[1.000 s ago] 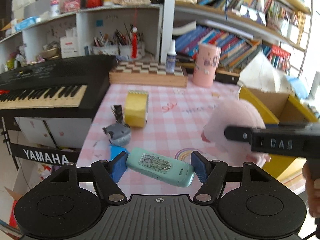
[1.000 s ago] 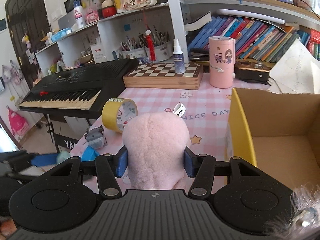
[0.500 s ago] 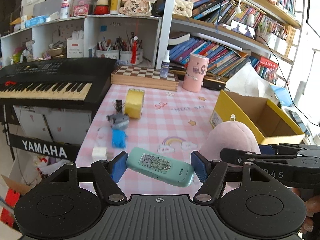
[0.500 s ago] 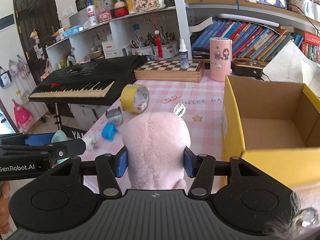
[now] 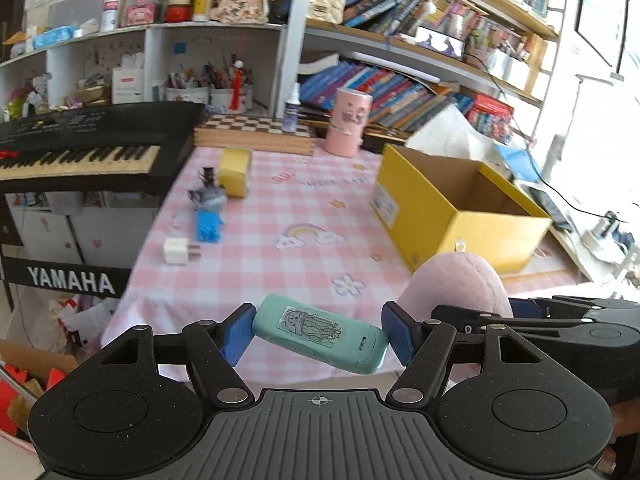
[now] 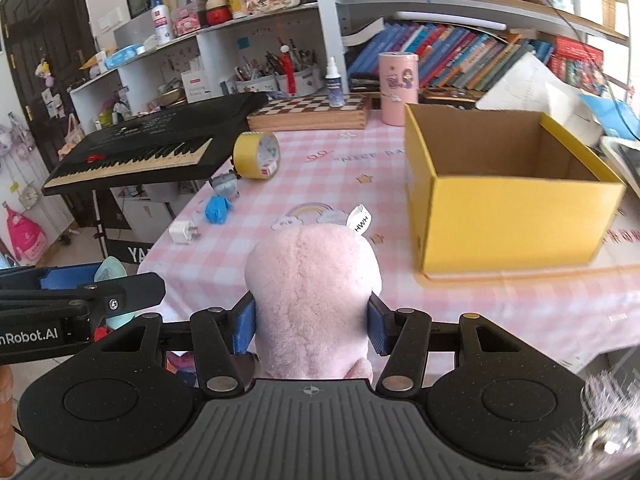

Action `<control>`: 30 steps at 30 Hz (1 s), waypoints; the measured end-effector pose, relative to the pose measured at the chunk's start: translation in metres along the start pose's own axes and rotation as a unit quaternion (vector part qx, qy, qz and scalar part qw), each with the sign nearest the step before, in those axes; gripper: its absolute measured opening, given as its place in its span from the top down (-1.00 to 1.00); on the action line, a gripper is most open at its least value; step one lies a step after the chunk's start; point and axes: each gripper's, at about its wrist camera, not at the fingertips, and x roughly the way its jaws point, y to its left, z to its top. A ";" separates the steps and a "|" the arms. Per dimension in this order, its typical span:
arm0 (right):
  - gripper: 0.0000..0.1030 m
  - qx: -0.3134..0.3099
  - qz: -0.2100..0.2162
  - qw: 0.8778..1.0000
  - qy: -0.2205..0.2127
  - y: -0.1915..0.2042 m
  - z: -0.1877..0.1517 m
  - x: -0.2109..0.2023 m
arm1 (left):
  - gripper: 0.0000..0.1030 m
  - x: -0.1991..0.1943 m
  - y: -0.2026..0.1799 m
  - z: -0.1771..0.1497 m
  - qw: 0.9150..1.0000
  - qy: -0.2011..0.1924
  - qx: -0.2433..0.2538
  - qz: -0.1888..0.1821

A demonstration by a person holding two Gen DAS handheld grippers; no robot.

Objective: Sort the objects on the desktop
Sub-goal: 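Lift and carry the green device and pink pig over the yellow box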

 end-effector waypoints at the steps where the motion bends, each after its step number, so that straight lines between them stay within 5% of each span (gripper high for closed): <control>1: 0.00 0.001 -0.005 1.000 -0.001 -0.001 -0.005 -0.005 | -0.34 -0.001 -0.004 -0.003 1.000 0.002 0.003 -0.007; 19: 0.00 0.120 -0.130 0.984 -0.004 -0.062 -0.063 -0.078 | -0.34 0.012 -0.090 -0.017 0.984 0.031 0.106 -0.141; 30: 0.00 0.150 -0.152 0.977 -0.015 -0.092 -0.062 -0.084 | -0.34 0.026 -0.120 -0.011 0.977 0.030 0.131 -0.165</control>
